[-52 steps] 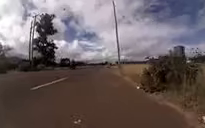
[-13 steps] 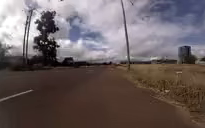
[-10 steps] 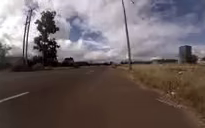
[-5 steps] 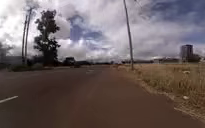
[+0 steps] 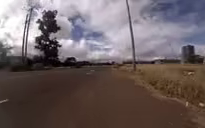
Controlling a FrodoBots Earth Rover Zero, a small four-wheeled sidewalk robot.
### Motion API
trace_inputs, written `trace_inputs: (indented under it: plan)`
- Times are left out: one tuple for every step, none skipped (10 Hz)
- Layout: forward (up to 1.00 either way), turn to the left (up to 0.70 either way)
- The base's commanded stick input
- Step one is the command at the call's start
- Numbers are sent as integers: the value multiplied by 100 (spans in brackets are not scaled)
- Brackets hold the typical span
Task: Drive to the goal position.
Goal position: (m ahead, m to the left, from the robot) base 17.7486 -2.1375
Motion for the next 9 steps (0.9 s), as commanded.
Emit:
trace_inputs:
  plan:
    - [70,0]
    - [70,0]
    - [70,0]
    - [70,0]
    - [70,0]
    - [70,0]
    - [70,0]
    - [70,0]
    - [70,0]
